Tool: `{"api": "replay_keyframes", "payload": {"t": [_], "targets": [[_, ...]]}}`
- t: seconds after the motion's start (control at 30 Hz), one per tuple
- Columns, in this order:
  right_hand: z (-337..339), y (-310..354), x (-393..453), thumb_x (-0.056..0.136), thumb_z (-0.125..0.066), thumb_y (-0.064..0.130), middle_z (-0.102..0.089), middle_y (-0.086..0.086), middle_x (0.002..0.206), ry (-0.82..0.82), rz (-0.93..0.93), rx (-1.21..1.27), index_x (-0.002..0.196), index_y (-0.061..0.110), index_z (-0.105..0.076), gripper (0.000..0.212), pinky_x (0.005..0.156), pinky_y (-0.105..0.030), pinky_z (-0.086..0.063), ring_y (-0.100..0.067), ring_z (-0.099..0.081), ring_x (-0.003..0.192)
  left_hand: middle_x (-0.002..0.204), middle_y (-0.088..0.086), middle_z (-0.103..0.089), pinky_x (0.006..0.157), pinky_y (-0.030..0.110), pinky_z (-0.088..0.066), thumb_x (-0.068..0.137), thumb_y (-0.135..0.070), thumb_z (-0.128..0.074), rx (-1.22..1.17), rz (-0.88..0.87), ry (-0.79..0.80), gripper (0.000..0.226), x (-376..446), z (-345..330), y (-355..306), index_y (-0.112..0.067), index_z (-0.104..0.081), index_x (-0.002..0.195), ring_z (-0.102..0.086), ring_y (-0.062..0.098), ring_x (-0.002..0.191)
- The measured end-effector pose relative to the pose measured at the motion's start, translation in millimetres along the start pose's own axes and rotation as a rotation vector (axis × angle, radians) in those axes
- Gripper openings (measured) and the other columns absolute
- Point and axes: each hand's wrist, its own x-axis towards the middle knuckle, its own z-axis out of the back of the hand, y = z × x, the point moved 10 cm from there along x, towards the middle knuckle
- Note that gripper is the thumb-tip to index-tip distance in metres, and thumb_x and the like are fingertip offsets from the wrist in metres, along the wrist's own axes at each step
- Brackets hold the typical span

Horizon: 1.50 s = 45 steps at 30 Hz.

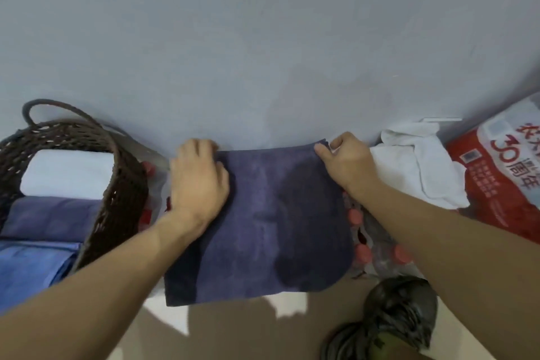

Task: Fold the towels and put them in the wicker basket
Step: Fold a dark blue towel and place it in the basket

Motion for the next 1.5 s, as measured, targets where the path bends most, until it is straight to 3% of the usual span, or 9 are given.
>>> {"api": "replay_keyframes", "payload": {"t": [0.13,0.27,0.47,0.63,0.83,1.0,1.2,1.4,1.5], "targets": [[12,-12,-44,0.086,-0.07,0.037,-0.068,-0.007,0.086,0.064,-0.048,-0.009,0.087,0.007,-0.065,0.031,0.074,-0.029,-0.045,-0.025,-0.062,0.084,0.127,0.009,-0.054,0.098,0.045,-0.04,0.089,-0.021,-0.055,-0.266,-0.245,0.208,0.034,-62,-28,-86,-0.012,-0.06,0.121,-0.047,0.03,0.12],[7,-33,-92,0.082,-0.074,0.034,-0.063,-0.006,0.072,0.308,-0.14,-0.106,0.067,0.01,-0.062,0.031,0.066,-0.028,-0.043,-0.027,-0.063,0.076,0.16,0.003,-0.024,0.122,0.039,-0.012,0.101,-0.034,-0.04,-0.196,-0.36,0.419,0.051,-100,-67,-127,-0.019,-0.037,0.149,-0.013,0.024,0.15],[10,-58,-150,0.071,-0.083,0.036,-0.052,0.003,0.057,0.404,-0.226,-0.024,0.062,0.015,-0.053,0.038,0.045,-0.025,-0.032,-0.015,-0.05,0.053,0.164,-0.003,-0.004,0.123,0.033,0.002,0.104,-0.038,-0.027,-0.122,-0.38,0.453,0.054,-109,-82,-130,-0.025,-0.019,0.155,0.009,0.017,0.151],[11,-49,-177,0.074,-0.082,0.026,-0.068,-0.004,0.07,0.453,-0.045,0.249,0.07,0.01,-0.065,0.024,0.06,-0.034,-0.053,-0.02,-0.066,0.066,0.164,-0.004,-0.007,0.123,0.032,0.001,0.103,-0.039,-0.027,-0.14,-0.383,0.426,0.054,-110,-82,-129,-0.025,-0.021,0.155,0.008,0.015,0.151],[31,-33,-177,0.079,-0.072,0.005,-0.064,0.005,0.063,0.31,0.098,0.49,0.058,0.01,-0.052,0.029,0.055,-0.019,-0.047,-0.005,-0.061,0.06,0.164,-0.003,-0.012,0.123,0.033,-0.001,0.104,-0.039,-0.027,-0.202,-0.386,0.422,0.052,-110,-80,-130,-0.025,-0.025,0.154,0.005,0.015,0.151],[18,-43,-184,0.087,-0.073,0.018,-0.052,0.005,0.05,0.435,-0.008,0.503,0.062,0.013,-0.048,0.036,0.048,-0.024,-0.042,-0.01,-0.047,0.047,0.164,-0.005,-0.007,0.123,0.033,0.0,0.104,-0.04,-0.025,-0.19,-0.378,0.432,0.052,-111,-81,-128,-0.028,-0.02,0.155,0.009,0.014,0.15],[8,-70,-202,0.082,-0.079,0.027,-0.07,-0.003,0.069,0.65,-0.147,0.557,0.081,0.011,-0.077,0.016,0.062,-0.019,-0.048,-0.007,-0.061,0.064,0.164,-0.005,-0.008,0.123,0.033,0.0,0.103,-0.038,-0.028,-0.184,-0.367,0.427,0.053,-111,-81,-128,-0.028,-0.021,0.154,0.008,0.015,0.151],[-1,-102,-203,0.074,-0.075,0.058,-0.052,0.009,0.053,0.569,-0.27,0.187,0.065,0.019,-0.058,0.044,0.061,-0.029,-0.044,-0.013,-0.052,0.056,0.164,-0.005,-0.007,0.122,0.032,0.001,0.103,-0.039,-0.028,-0.177,-0.361,0.426,0.053,-111,-82,-129,-0.028,-0.02,0.154,0.009,0.013,0.15],[-12,-90,-211,0.069,-0.073,0.069,-0.064,0.012,0.056,0.638,-0.262,0.25,0.062,0.029,-0.069,0.04,0.061,-0.026,-0.045,-0.007,-0.06,0.058,0.164,-0.006,-0.007,0.122,0.032,0.002,0.102,-0.039,-0.028,-0.186,-0.355,0.428,0.053,-112,-82,-128,-0.029,-0.02,0.154,0.011,0.012,0.15]]}}
